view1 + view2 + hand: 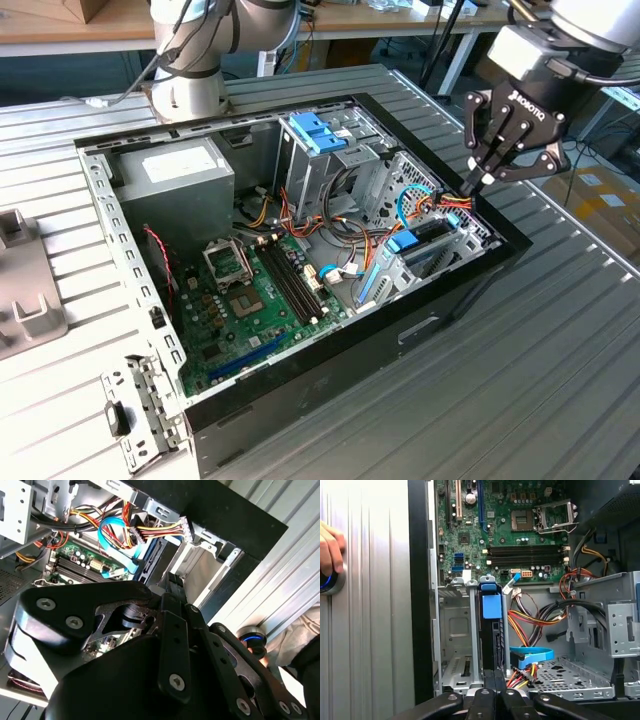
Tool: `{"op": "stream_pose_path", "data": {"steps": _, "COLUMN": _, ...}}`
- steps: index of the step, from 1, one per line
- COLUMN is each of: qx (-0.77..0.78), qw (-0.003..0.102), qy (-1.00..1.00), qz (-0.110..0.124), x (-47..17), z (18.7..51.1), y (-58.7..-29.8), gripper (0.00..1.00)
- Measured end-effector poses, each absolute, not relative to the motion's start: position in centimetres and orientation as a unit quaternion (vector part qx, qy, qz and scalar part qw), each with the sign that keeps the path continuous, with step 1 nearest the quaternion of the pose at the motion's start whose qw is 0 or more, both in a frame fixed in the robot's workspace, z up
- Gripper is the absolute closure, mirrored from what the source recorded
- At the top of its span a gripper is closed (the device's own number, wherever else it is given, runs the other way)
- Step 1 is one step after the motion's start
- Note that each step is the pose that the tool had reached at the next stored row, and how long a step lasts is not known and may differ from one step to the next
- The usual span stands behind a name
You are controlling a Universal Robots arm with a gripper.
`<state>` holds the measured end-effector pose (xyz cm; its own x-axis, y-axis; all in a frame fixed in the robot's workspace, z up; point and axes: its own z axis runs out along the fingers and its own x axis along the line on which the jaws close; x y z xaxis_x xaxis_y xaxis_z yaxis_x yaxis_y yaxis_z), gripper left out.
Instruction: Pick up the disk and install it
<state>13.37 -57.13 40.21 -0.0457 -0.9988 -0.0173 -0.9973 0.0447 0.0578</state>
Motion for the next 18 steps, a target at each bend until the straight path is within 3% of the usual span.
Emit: {"op": "stream_pose_path", "data": {"steps": 18, "qx": 0.691, "qw": 0.014, "qy": -0.723, "qz": -0.027, "x": 13.64, "z": 40.19, "y": -57.13, "gripper": 0.89}}
